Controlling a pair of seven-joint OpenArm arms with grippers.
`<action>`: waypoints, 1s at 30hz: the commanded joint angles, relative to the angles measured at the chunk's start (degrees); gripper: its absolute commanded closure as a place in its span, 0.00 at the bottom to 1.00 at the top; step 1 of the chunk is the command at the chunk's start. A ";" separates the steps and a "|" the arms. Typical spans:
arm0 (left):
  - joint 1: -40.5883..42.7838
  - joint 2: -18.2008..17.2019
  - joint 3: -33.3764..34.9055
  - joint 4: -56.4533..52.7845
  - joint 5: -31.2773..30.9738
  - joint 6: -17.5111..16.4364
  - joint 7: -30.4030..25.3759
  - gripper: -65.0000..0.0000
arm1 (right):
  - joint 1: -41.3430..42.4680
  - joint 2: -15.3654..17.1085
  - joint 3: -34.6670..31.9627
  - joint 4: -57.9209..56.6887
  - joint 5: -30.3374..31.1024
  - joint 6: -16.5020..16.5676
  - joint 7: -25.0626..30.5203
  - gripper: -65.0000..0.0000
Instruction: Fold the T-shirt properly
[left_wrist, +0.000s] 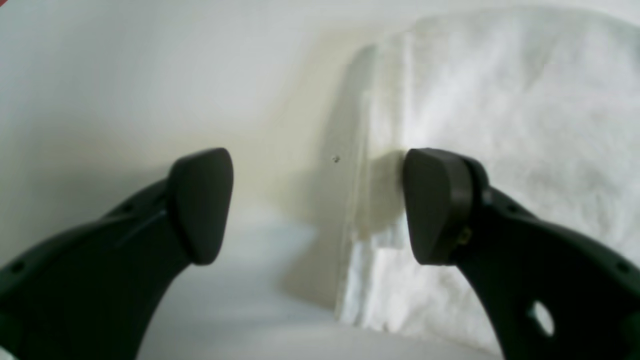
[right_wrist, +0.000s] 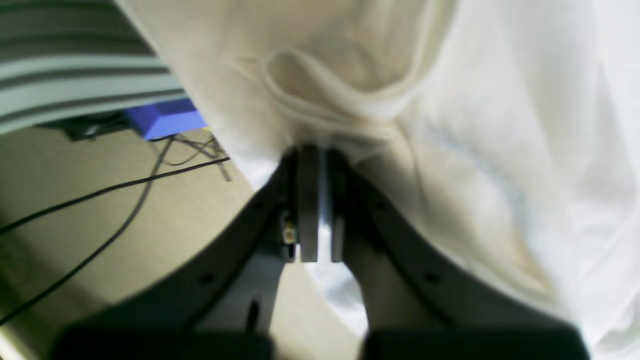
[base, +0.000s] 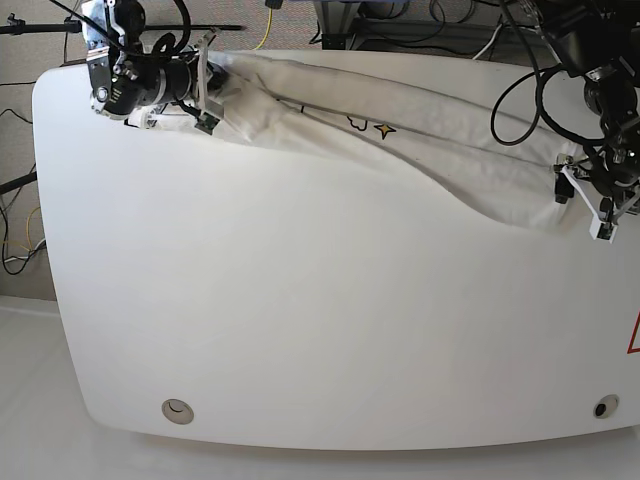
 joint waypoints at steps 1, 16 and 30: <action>-0.76 -1.01 -0.35 0.88 -0.26 0.10 -0.72 0.25 | 0.62 -1.13 0.22 -0.14 -6.82 -0.53 -0.53 1.00; -0.76 -1.01 -0.44 0.88 -0.26 0.10 -0.72 0.25 | 5.37 -5.09 0.30 0.04 -17.90 -0.53 -0.53 0.74; -0.76 -1.18 -0.53 1.32 -0.35 0.10 -0.45 0.25 | 4.93 -5.09 0.30 3.82 -17.90 -0.53 -0.53 0.53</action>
